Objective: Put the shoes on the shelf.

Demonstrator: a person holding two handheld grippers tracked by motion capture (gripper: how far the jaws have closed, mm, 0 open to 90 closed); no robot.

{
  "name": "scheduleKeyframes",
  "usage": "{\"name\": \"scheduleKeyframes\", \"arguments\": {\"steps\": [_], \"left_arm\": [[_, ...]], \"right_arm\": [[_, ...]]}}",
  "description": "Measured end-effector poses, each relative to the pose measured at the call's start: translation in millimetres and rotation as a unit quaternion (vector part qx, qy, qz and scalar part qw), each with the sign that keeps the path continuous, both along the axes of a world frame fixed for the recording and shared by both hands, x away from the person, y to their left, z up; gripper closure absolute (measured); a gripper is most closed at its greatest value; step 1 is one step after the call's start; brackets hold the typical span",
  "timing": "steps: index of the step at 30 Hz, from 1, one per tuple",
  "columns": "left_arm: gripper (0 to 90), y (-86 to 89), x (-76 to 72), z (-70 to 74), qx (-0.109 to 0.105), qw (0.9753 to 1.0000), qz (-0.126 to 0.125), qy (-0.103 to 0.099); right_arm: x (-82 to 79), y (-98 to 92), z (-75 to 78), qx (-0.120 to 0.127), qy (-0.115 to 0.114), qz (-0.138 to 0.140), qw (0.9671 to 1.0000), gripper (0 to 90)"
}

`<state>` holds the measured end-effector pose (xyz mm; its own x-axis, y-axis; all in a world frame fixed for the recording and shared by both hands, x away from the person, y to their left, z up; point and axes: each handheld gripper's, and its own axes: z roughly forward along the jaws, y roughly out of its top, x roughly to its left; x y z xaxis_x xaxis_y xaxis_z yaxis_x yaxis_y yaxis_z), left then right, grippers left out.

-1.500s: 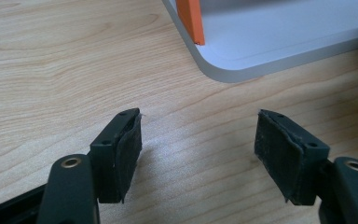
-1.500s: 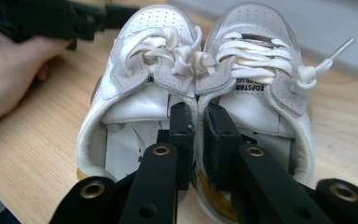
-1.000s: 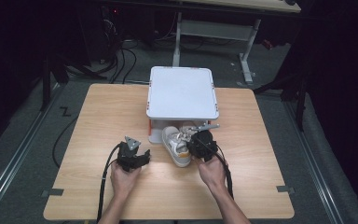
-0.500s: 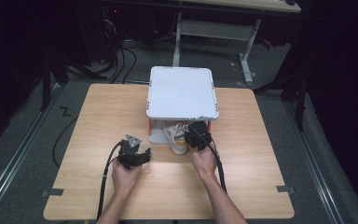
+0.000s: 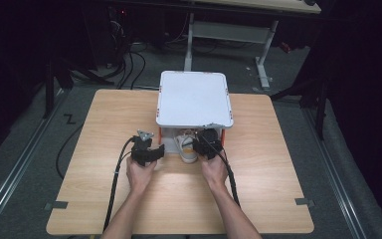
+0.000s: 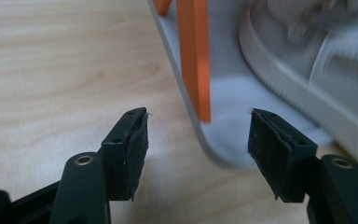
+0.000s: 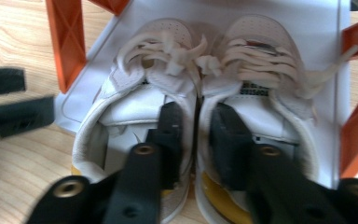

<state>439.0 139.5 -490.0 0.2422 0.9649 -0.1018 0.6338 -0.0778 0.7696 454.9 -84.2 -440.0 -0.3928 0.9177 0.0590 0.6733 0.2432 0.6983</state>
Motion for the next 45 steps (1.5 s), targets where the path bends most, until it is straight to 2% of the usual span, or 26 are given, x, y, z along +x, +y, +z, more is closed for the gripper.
{"name": "scheduleKeyframes", "arguments": {"steps": [2, 3, 5, 6, 7, 13, 15, 18, 20, 23, 24, 25, 27, 30, 32, 39, 45], "left_arm": [[38.8, -0.1, 5.4, 3.7, -0.001, 0.9999, 0.009, -0.007], [39.7, -0.5, 8.6, 5.3, -0.002, 0.9999, 0.011, -0.007], [43.1, -1.9, 14.2, 6.9, -0.004, 0.9999, 0.013, -0.010], [44.4, -1.1, 17.5, 5.8, -0.026, 0.9993, 0.022, -0.013], [46.3, -0.7, 18.8, 4.4, -0.033, 0.9991, 0.026, -0.008], [57.5, -3.2, 22.8, -2.7, -0.030, 0.9991, 0.026, -0.011], [63.2, -4.7, 23.8, -4.3, -0.033, 0.9989, 0.030, -0.013], [70.6, -5.6, 24.8, -5.3, -0.033, 0.9988, 0.030, -0.017], [74.7, -6.1, 24.7, -5.6, -0.031, 0.9990, 0.028, -0.016], [79.0, -8.9, 24.4, -5.7, -0.023, 0.9993, 0.025, -0.019], [79.0, -9.5, 24.4, -5.3, -0.021, 0.9993, 0.025, -0.016], [79.2, -10.6, 26.0, -2.8, -0.007, 0.9997, 0.021, -0.007], [79.3, -11.1, 27.0, -1.8, -0.003, 0.9998, 0.020, -0.006], [79.5, -10.6, 27.2, -1.4, -0.002, 0.9998, 0.019, -0.003], [79.7, -10.6, 27.1, -1.3, -0.004, 0.9998, 0.020, -0.003], [80.1, -8.7, 26.7, -1.7, -0.015, 0.9997, 0.021, -0.002], [80.3, -8.3, 26.3, -1.8, -0.017, 0.9997, 0.019, -0.001]], "right_arm": [[-0.2, 0.0, 0.0, -0.001, -0.001, -0.001, 1.0000, 66.3], [-0.5, -1.3, 0.4, -0.003, -0.002, 0.004, 1.0000, 57.3], [-3.0, -2.9, 1.5, -0.001, -0.006, 0.007, 1.0000, 54.5], [-4.6, -4.8, 3.0, 0.003, -0.013, 0.008, 0.9999, 51.9], [-6.0, -7.0, 4.9, 0.013, -0.015, 0.009, 0.9998, 51.1], [-13.8, -19.0, 10.2, 0.041, -0.026, 0.018, 0.9987, 46.8], [-26.1, -28.7, 10.4, 0.055, -0.048, 0.023, 0.9971, 45.0], [-46.5, -39.1, 11.1, 0.063, -0.081, 0.030, 0.9943, 42.6], [-61.6, -43.9, 9.4, 0.059, -0.105, 0.036, 0.9920, 42.1], [-79.6, -46.7, 0.7, 0.055, -0.117, 0.037, 0.9909, 42.6], [-79.6, -46.7, 0.7, 0.055, -0.117, 0.037, 0.9909, 42.6], [-85.7, -43.4, -10.1, 0.040, -0.118, 0.025, 0.9919, 38.3], [-85.4, -39.6, -19.3, 0.030, -0.114, 0.017, 0.9929, 37.0], [-83.1, -33.9, -27.0, 0.034, -0.107, 0.014, 0.9936, 36.6], [-79.5, -25.8, -32.6, 0.031, -0.111, 0.013, 0.9933, 36.3], [-69.8, -14.3, -39.8, 0.020, -0.113, 0.004, 0.9934, 36.6], [-63.9, -6.6, -40.7, 0.023, -0.110, 0.012, 0.9936, 35.2]]}}
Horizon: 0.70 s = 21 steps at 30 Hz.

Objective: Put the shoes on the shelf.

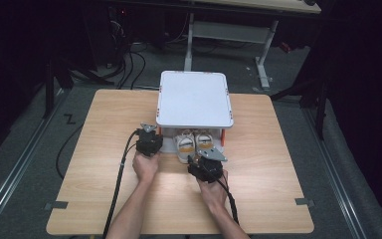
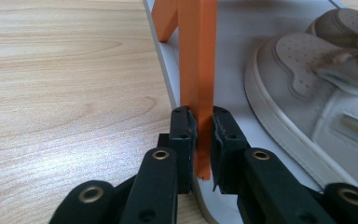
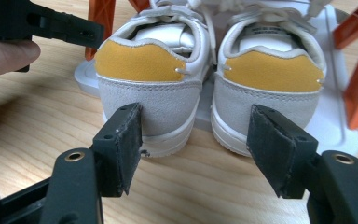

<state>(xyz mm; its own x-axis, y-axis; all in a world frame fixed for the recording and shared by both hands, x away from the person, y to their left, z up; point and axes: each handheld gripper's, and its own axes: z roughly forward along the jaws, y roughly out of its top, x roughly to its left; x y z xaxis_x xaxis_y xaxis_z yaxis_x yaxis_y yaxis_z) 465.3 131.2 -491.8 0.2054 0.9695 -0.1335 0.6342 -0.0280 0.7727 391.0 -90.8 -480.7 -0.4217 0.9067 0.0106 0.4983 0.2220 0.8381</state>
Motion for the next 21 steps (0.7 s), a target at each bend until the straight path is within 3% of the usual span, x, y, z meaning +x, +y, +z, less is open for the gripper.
{"name": "scheduleKeyframes", "arguments": {"steps": [7, 15, 21], "left_arm": [[80.3, 0.4, -1.9, -0.2, -0.002, 1.0000, -0.003, 0.000], [80.1, -0.9, -4.7, -0.9, -0.011, 0.9999, -0.002, -0.003], [80.0, -1.0, -5.4, -1.3, -0.014, 0.9999, -0.002, -0.005]], "right_arm": [[15.0, 7.9, 0.3, 0.003, 0.007, -0.004, 1.0000, 35.9], [39.8, 14.0, 0.0, -0.012, 0.009, -0.018, 0.9997, 37.2], [51.5, 15.1, -2.6, -0.006, 0.014, -0.018, 0.9997, 37.7]]}}
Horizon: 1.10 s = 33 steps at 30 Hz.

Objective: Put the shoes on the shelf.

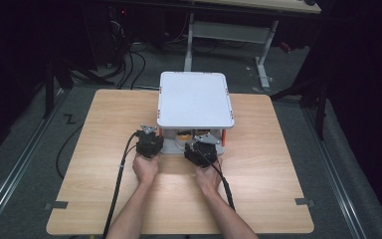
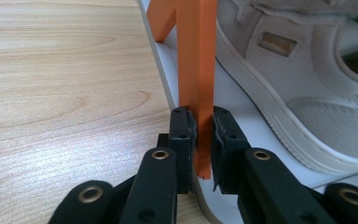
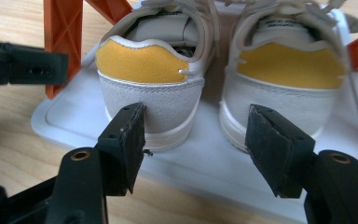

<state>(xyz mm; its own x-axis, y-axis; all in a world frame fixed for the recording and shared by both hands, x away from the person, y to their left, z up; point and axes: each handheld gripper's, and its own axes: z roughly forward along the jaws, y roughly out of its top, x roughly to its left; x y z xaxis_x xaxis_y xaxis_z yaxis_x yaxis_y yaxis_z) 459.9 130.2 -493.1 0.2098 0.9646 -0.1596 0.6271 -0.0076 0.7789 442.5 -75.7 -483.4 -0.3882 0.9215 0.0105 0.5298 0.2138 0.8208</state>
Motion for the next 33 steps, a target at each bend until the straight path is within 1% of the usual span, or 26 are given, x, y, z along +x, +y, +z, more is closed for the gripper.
{"name": "scheduleKeyframes", "arguments": {"steps": [1, 3, 7, 9, 12, 13, 14, 15, 16, 17, 19, 20, 21, 22, 23, 24, 25, 26, 27, 28, 29, 30, 31, 32, 33], "left_arm": [[80.0, -0.1, 0.0, 0.1, 0.000, 1.0000, 0.000, 0.000], [80.0, -0.1, 0.0, 0.1, 0.000, 1.0000, 0.000, 0.000], [79.9, 0.0, 0.0, 0.1, 0.000, 1.0000, 0.000, 0.001], [79.8, 0.1, 0.1, 0.1, 0.000, 1.0000, 0.000, 0.000], [79.4, 0.8, -0.1, 0.1, 0.000, 1.0000, -0.003, 0.002], [79.2, 1.1, -0.1, 0.0, -0.001, 1.0000, -0.004, 0.001], [79.0, 1.3, -0.2, 0.0, -0.001, 1.0000, -0.006, 0.001], [79.0, 1.0, -0.1, -0.2, -0.002, 1.0000, -0.005, 0.000], [78.9, 1.1, -0.2, -0.2, -0.001, 1.0000, -0.006, 0.000], [78.9, 1.1, -0.1, -0.4, -0.002, 1.0000, -0.006, -0.001], [78.8, 1.0, -0.1, -0.5, -0.003, 1.0000, -0.006, -0.002], [78.8, 0.8, -0.2, -0.4, -0.004, 1.0000, -0.005, -0.002], [78.7, 0.8, -0.2, -0.4, -0.002, 1.0000, -0.006, -0.002], [78.7, 0.9, -0.3, -0.4, -0.001, 1.0000, -0.006, -0.002], [78.6, 1.1, -0.3, -0.2, 0.001, 1.0000, -0.007, -0.001], [78.5, 1.3, -0.2, -0.3, 0.001, 1.0000, -0.008, -0.001], [78.5, 1.5, -0.2, -0.3, 0.001, 1.0000, -0.009, -0.001], [78.4, 1.5, -0.2, -0.4, 0.001, 1.0000, -0.009, -0.002], [78.4, 1.4, -0.3, -0.3, 0.002, 1.0000, -0.009, -0.001], [78.3, 1.5, -0.3, -0.3, 0.002, 1.0000, -0.009, -0.001], [78.3, 1.4, -0.3, -0.3, 0.002, 1.0000, -0.009, -0.001], [78.1, 1.3, -0.3, -0.2, 0.003, 0.9999, -0.010, 0.000], [78.1, 1.1, -0.5, -0.3, 0.004, 0.9999, -0.010, 0.001], [78.0, 1.1, -0.6, -0.4, 0.005, 0.9999, -0.011, 0.002], [77.3, 0.8, -0.8, -0.5, 0.007, 0.9999, -0.010, 0.002]], "right_arm": [[4.0, 0.8, -0.2, 0.005, 0.005, 0.003, 1.0000, 37.7], [6.0, 1.3, -0.1, 0.005, 0.007, 0.005, 0.9999, 37.8], [8.9, 0.7, -2.6, 0.014, 0.003, 0.015, 0.9998, 38.7], [8.8, 0.1, -2.4, 0.013, 0.004, 0.017, 0.9998, 38.2], [3.6, -3.8, 1.7, 0.022, 0.000, 0.023, 0.9995, 37.2], [-1.1, -7.5, 4.9, 0.028, -0.008, 0.028, 0.9992, 37.2], [-8.7, -17.3, 9.5, 0.038, -0.012, 0.034, 0.9986, 37.5], [-8.7, -17.3, 9.5, 0.038, -0.012, 0.034, 0.9986, 37.5], [-16.5, -32.6, 13.4, 0.042, -0.015, 0.039, 0.9982, 37.5], [-18.4, -36.3, 14.2, 0.040, -0.017, 0.038, 0.9983, 37.6], [-26.0, -53.0, 17.6, 0.040, -0.016, 0.043, 0.9981, 37.7], [-26.0, -53.0, 17.6, 0.040, -0.016, 0.043, 0.9981, 37.7], [-35.0, -73.7, 20.5, 0.037, -0.020, 0.040, 0.9983, 37.8], [-35.0, -73.7, 20.5, 0.037, -0.020, 0.040, 0.9983, 37.8], [-40.4, -90.9, 21.7, 0.043, -0.018, 0.037, 0.9983, 37.8], [-43.0, -100.6, 22.1, 0.042, -0.017, 0.033, 0.9984, 37.8], [-43.0, -100.6, 22.1, 0.042, -0.017, 0.033, 0.9984, 37.8], [-45.5, -112.7, 22.1, 0.042, -0.016, 0.028, 0.9986, 37.7], [-47.5, -130.7, 21.2, 0.043, -0.009, 0.021, 0.9988, 37.5], [-47.9, -136.8, 20.4, 0.039, -0.006, 0.016, 0.9991, 37.5], [-47.9, -136.8, 20.4, 0.039, -0.006, 0.016, 0.9991, 37.5], [-47.1, -152.8, 16.1, 0.031, 0.006, 0.004, 0.9995, 37.1], [-47.1, -152.8, 16.1, 0.031, 0.006, 0.004, 0.9995, 37.1], [-46.1, -162.2, 12.0, 0.024, 0.014, -0.005, 0.9996, 37.1], [-45.0, -174.6, 5.9, 0.015, 0.024, -0.022, 0.9993, 37.0]]}}
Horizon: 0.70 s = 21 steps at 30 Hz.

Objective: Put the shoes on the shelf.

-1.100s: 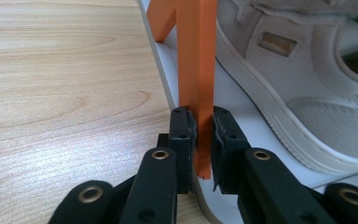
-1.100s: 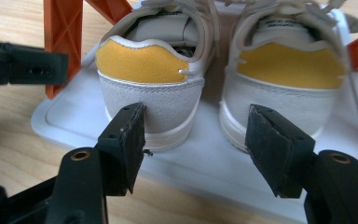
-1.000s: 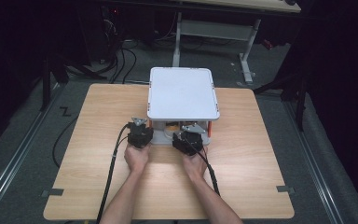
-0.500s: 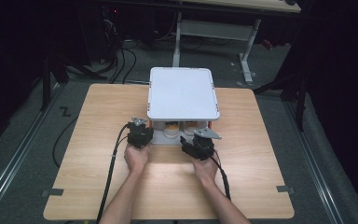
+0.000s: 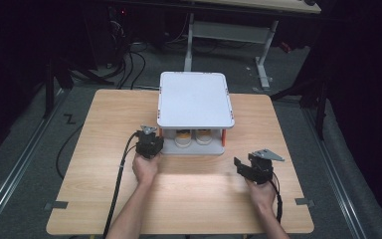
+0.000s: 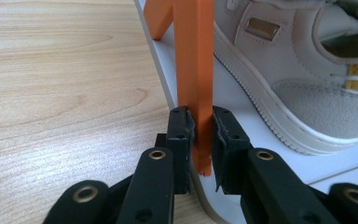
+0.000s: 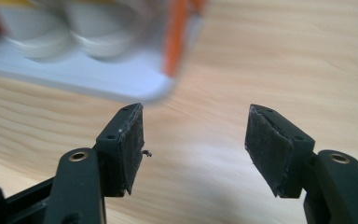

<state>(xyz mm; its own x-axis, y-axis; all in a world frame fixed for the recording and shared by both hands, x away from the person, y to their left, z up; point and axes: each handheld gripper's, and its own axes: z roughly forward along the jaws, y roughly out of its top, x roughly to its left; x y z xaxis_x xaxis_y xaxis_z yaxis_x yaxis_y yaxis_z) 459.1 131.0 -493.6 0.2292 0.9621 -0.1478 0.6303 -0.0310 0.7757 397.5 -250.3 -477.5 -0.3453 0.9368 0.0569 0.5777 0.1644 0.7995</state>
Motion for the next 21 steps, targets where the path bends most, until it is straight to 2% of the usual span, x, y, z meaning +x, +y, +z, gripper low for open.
{"name": "scheduleKeyframes", "arguments": {"steps": [4, 7, 12, 14, 15, 17, 21], "left_arm": [[73.3, 0.3, -1.7, -0.2, 0.009, 0.9999, -0.005, 0.007], [66.7, 1.3, -4.8, 3.0, 0.009, 0.9999, -0.009, 0.008], [60.6, 7.1, -16.8, 9.8, 0.005, 0.9998, -0.017, 0.002], [59.1, 10.7, -24.0, 12.0, 0.004, 0.9998, -0.020, 0.001], [58.5, 11.7, -26.6, 12.6, 0.004, 0.9998, -0.022, -0.001], [57.6, 14.8, -33.8, 13.7, 0.004, 0.9996, -0.026, -0.006], [55.7, 20.3, -47.5, 14.8, 0.001, 0.9995, -0.031, -0.008]], "right_arm": [[1.7, -17.4, -9.3, -0.006, 0.012, -0.019, 0.9997, 36.5], [2.0, -26.3, -17.3, -0.029, 0.017, -0.033, 0.9989, 36.3], [3.0, -30.1, -22.9, -0.046, 0.026, -0.036, 0.9980, 35.8], [2.8, -30.7, -22.7, -0.043, 0.028, -0.036, 0.9980, 35.8], [2.9, -31.3, -22.8, -0.048, 0.027, -0.038, 0.9977, 35.8], [4.2, -31.8, -23.5, -0.050, 0.038, -0.037, 0.9973, 35.4], [3.8, -32.6, -23.6, -0.053, 0.037, -0.035, 0.9973, 34.9]]}}
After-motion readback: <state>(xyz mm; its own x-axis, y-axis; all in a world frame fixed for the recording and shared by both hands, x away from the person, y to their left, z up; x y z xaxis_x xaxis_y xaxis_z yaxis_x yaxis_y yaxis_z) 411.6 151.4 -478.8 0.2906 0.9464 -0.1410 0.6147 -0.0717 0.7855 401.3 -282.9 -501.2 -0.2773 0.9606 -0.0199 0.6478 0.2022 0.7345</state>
